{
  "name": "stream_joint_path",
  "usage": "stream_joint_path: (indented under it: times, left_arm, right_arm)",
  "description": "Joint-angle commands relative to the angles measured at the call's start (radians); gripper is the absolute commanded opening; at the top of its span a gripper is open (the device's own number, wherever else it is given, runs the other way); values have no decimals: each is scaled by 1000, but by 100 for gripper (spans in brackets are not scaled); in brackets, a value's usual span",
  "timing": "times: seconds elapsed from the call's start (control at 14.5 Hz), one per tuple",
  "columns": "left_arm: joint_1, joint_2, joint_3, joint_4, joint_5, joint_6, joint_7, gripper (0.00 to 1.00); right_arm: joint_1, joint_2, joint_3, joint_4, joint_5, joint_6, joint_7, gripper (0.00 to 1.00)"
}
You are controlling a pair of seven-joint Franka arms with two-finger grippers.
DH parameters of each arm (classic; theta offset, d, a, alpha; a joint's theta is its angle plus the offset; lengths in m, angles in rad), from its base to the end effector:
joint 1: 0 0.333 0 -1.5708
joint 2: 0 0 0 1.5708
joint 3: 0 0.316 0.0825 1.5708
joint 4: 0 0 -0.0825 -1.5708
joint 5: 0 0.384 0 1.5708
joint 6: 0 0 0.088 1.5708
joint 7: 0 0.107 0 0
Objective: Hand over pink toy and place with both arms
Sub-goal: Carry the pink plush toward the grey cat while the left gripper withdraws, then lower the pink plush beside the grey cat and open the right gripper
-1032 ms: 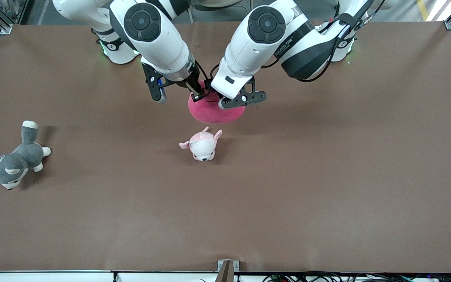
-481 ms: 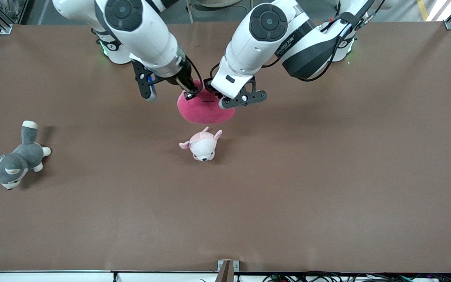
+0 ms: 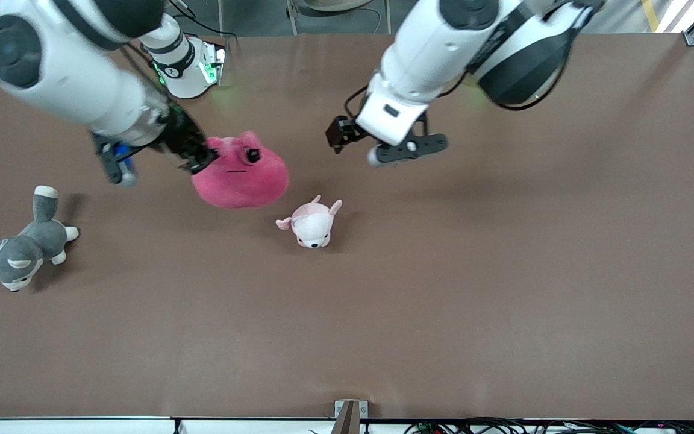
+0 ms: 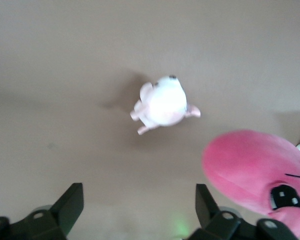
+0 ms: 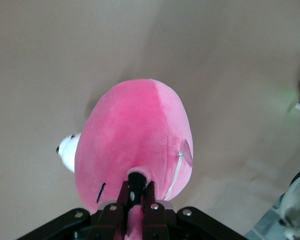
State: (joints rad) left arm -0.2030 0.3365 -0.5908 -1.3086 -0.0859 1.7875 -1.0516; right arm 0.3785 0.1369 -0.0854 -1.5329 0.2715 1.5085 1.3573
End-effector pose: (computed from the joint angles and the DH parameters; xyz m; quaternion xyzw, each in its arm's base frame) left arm 0.5043 -0.4281 0.5973 0.9742 0.1536 -0.0464 0.1590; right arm 0.5505 0.2009 0.5632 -0.8504 0.5036 0.1492 0.0294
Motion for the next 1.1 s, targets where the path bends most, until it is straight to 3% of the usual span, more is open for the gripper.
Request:
stream_joint_path:
  times: [0.0,0.14,0.34,0.55,0.83,0.89,0.96,1.03]
  left_arm:
    - [111,-132,0,-21,14,-148,157,100]
    - [238,-204,0,-23,8,-288,337,100]
    - [425,-266,0,-29,6,-379,572,100]
    - [562,-306,2,-46,5,-389,705,100]
    - [664,-313,3,-84,12,-393,853,100]
    - [677,-312,3,-84,14,-392,875,100]
    - [680,-312,3,-86,21,-387,883,100]
    - [682,-313,3,-86,37,-385,886,100]
  right_arm:
    - [-134,-56,15,-152,17,33,-188,0]
    - [-220,-71,15,-251,15,77,-330,0]
    - [-306,-73,15,-377,15,160,-472,0]
    - [-357,-65,15,-464,11,261,-593,1]
    - [-405,15,15,-474,11,318,-722,6]
    - [-415,39,15,-470,11,322,-756,14]
    - [-428,55,15,-467,12,322,-789,33]
    - [-437,73,15,-463,12,329,-817,68]
